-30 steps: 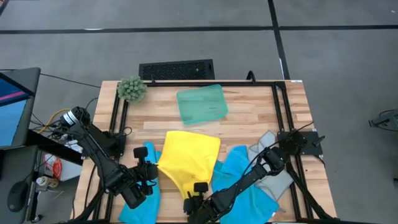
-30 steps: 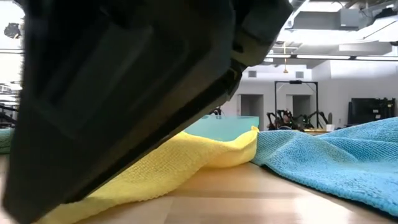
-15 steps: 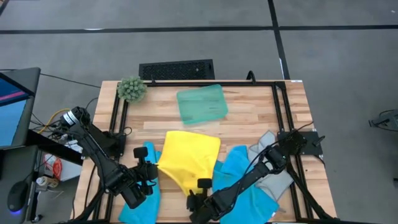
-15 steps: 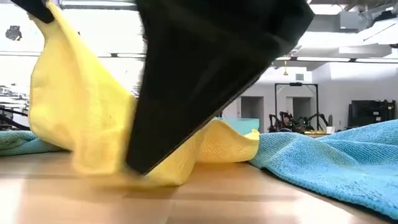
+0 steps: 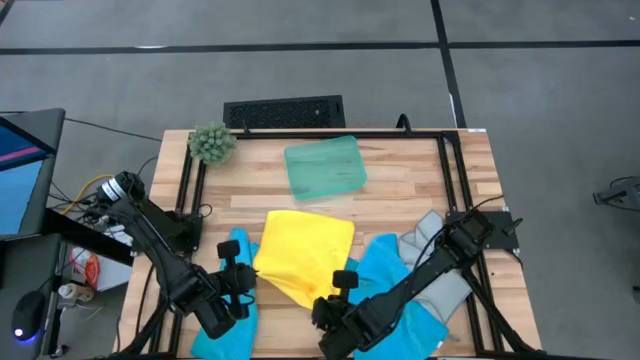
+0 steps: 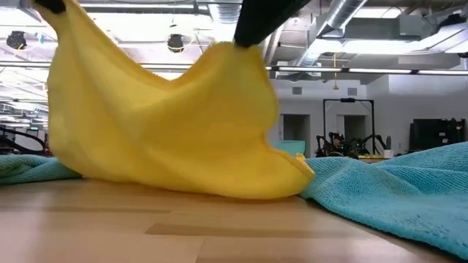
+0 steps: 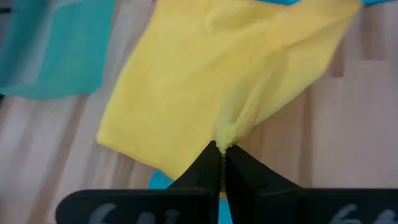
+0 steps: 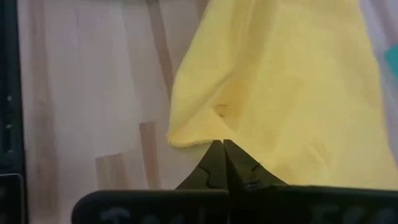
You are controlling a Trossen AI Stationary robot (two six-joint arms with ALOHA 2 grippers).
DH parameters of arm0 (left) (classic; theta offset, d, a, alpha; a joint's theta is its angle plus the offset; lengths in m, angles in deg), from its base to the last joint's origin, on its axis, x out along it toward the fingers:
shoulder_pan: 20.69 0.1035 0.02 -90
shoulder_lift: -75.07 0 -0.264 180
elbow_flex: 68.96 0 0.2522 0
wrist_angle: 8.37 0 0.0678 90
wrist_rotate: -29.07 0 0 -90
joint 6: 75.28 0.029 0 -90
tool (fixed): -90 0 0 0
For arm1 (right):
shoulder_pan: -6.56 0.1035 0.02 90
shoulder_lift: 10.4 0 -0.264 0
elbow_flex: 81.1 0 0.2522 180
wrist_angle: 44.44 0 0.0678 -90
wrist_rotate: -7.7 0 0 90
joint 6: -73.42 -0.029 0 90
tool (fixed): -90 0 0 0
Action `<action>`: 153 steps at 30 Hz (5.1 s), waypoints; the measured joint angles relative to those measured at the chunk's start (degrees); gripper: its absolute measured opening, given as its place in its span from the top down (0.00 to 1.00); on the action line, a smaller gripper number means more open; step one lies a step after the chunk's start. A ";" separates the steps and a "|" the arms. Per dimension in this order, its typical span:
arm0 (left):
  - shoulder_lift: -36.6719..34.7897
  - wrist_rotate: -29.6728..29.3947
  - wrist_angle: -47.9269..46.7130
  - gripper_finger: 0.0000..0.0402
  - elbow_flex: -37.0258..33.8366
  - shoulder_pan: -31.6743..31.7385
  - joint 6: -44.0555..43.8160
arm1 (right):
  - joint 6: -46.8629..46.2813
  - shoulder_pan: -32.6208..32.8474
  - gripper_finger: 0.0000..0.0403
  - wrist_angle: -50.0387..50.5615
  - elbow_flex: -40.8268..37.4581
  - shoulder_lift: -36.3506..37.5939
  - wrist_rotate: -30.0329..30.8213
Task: Fold microfiber towels
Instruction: Fold the yellow microfiber towel
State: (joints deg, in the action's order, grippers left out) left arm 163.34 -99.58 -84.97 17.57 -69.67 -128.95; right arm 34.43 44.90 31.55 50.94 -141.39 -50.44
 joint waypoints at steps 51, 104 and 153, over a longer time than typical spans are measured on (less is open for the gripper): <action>11.22 8.69 5.04 1.00 4.80 -8.44 -14.56 | -11.26 6.88 1.00 4.99 -2.23 4.19 -0.05; 11.19 -2.33 -4.00 1.00 -14.10 10.36 -2.32 | 18.42 -19.08 1.00 11.03 -15.67 4.73 -2.11; -8.15 -12.09 6.64 0.61 -14.42 -8.54 1.38 | 21.50 -3.89 0.68 -2.84 -19.15 16.39 0.95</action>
State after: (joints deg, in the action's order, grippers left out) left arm 155.19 -111.67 -78.33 3.15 -78.21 -127.56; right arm 55.93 41.00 28.71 31.79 -125.00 -49.48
